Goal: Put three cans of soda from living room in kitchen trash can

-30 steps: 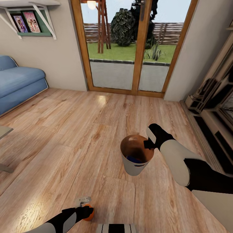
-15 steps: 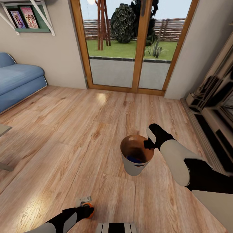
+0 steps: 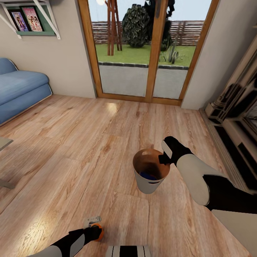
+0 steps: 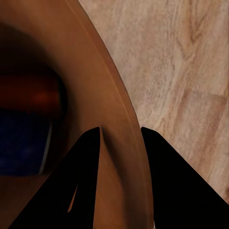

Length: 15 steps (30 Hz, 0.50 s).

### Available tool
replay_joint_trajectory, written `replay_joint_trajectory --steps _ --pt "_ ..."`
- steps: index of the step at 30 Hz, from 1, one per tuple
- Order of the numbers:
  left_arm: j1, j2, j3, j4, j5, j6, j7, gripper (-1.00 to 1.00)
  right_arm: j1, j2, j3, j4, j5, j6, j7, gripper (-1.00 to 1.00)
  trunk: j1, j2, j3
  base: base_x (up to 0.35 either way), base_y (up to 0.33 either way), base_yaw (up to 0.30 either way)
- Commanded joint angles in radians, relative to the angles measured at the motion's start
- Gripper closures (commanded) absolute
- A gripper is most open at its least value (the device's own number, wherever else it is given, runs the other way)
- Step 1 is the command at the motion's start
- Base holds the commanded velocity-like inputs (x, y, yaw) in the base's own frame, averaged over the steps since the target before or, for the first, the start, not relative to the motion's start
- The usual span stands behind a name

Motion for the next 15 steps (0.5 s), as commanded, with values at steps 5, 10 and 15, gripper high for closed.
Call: replay_joint_trajectory --steps 5,10,15 --pt "0.000 0.000 0.000 0.001 -0.002 -0.001 -0.001 1.00 0.000 0.001 -0.003 0.000 -0.013 0.000 0.005 1.00 0.000 0.000 0.000 0.000 0.000 0.000" --pt "0.000 0.000 0.000 0.000 -0.002 -0.011 -0.001 1.00 0.000 0.000 -0.003 0.000 -0.012 0.000 0.005 1.00 0.000 0.000 0.000 0.000 0.000 0.000" --pt "0.000 0.000 0.000 -0.001 -0.002 -0.035 -0.002 1.00 0.000 0.000 -0.003 0.000 -0.012 0.000 0.005 1.00 0.000 0.000 0.004 0.000 0.000 0.000"
